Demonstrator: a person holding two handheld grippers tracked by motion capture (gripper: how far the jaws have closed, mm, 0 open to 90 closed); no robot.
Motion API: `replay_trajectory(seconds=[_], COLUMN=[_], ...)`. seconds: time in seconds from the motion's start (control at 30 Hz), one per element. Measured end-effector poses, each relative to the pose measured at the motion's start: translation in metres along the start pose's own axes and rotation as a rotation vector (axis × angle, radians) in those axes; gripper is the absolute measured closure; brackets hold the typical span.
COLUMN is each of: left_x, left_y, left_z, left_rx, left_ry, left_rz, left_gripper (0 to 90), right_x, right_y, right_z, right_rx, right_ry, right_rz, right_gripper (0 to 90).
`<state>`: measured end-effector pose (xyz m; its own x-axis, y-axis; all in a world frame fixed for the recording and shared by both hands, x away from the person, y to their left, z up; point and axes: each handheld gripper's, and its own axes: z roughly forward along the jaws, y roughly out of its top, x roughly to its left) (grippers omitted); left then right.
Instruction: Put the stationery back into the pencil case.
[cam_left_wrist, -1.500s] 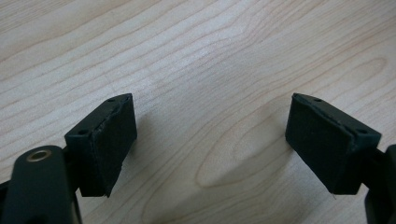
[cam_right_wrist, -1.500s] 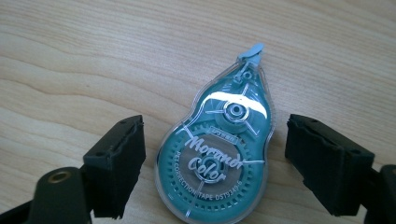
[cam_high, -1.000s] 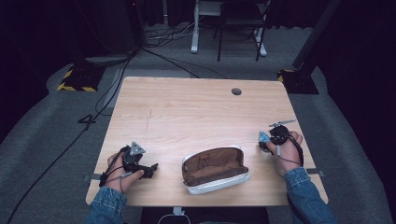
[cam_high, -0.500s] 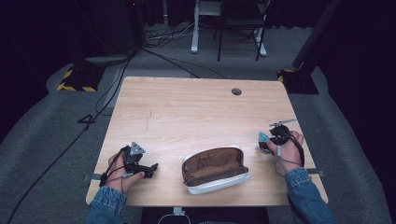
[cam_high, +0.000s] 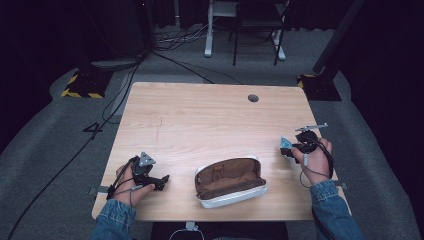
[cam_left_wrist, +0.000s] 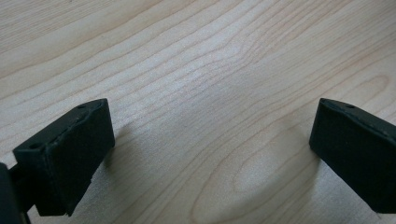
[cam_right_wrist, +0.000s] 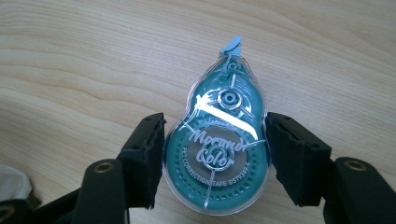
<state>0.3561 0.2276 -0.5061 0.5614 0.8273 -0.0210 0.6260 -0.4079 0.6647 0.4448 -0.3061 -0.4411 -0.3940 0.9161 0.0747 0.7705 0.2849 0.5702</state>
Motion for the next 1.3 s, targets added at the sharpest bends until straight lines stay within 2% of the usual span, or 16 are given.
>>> replay_trajectory(seconds=[0.3, 0.5, 0.83, 1.1, 1.3], left_x=[0.000, 0.000, 0.000, 0.000, 0.000], left_y=[0.000, 0.000, 0.000, 0.001, 0.001], left_z=[0.000, 0.000, 0.000, 0.000, 0.000], left_rx=[0.000, 0.000, 0.000, 0.006, 0.003], left_ry=[0.000, 0.000, 0.001, -0.001, -0.001], left_rz=[-0.001, 0.000, -0.001, 0.004, 0.002], left_gripper=[0.1, 0.1, 0.1, 0.1, 0.1], right_x=[0.006, 0.014, 0.034, 0.056, 0.069], right_y=[0.007, 0.011, 0.017, 0.020, 0.020], right_z=[-0.022, -0.037, -0.063, -0.080, -0.089], right_rx=[-0.042, -0.075, -0.109, -0.108, -0.113], right_ry=[0.030, 0.051, 0.086, 0.135, 0.154], right_rz=[-0.018, -0.050, -0.123, -0.183, -0.225], right_gripper=[39.6, 39.6, 39.6, 39.6, 39.6])
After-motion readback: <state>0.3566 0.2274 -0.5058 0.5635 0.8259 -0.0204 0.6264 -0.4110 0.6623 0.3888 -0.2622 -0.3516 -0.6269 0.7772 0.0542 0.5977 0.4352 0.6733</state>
